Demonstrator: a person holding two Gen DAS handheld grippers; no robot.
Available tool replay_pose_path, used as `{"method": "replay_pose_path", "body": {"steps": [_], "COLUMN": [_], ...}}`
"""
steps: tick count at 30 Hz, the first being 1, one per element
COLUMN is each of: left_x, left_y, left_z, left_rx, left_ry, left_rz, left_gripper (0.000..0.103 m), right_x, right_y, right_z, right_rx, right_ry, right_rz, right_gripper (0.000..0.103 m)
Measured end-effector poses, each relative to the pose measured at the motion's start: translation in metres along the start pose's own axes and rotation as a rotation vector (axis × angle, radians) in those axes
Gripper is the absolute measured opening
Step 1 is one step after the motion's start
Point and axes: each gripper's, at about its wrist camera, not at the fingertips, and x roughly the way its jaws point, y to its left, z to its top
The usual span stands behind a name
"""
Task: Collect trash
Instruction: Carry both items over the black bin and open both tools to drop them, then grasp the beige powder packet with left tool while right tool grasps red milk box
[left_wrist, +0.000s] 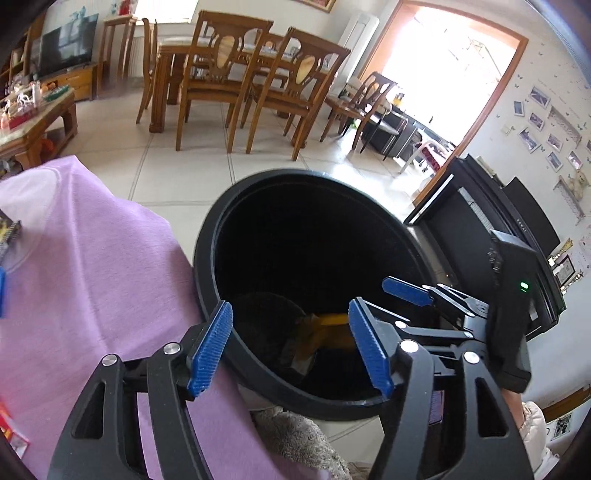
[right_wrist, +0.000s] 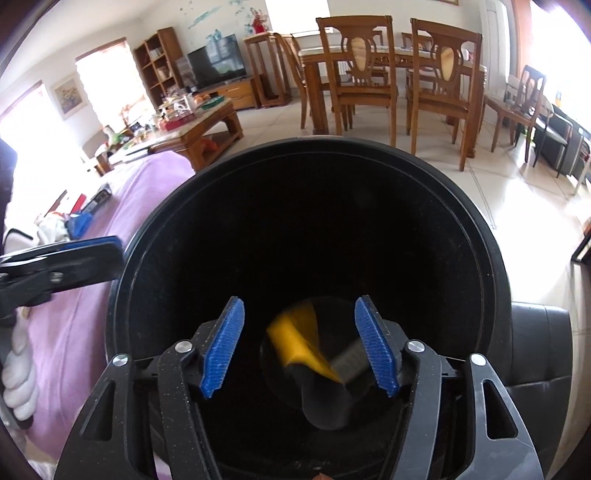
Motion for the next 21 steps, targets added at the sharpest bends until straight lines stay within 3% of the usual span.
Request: {"method": "replay_pose_path", "body": {"steps": [2,6,8,12,17,21], "left_x": [-0.018,-0.062,-0.085,-0.134,-0.189,-0.218], "left_y": [0.003,0.021,0.036,0.084,0.162,0.207], "left_z": [-0.004,-0.018,-0.024,-0.041,-0.079,-0.107], "left_rx": [-0.002,-0.02,-0.038,-0.111,-0.289,-0.359], "left_ry": [-0.039,-0.125,-0.174,-0.271,-0.325,-0.345], "left_rz": [0.0,0.011,0.04,0.137,0.282,0.411], "left_gripper": [0.075,0.076,0.086,0.088,0.088,0.088], "right_x": [-0.004,-0.015,-0.022,-0.026,-0.006,0.022], "right_y": [0.006,0.032,0.054,0.115,0.202,0.264], "right_z": [0.002,0.011,0.017,0.029,0.038,0.039], "right_rx": [0.009,0.003,-0.02,-0.107,-0.212,-0.267], "right_ry": [-0.018,-0.066,-0.096,-0.116,-0.056,0.001], "right_rz": [-0.006,0.005,0.029,0.114,0.265,0.349], "right_gripper": [0.079,0.079,0.079,0.079,0.079,0.079]}}
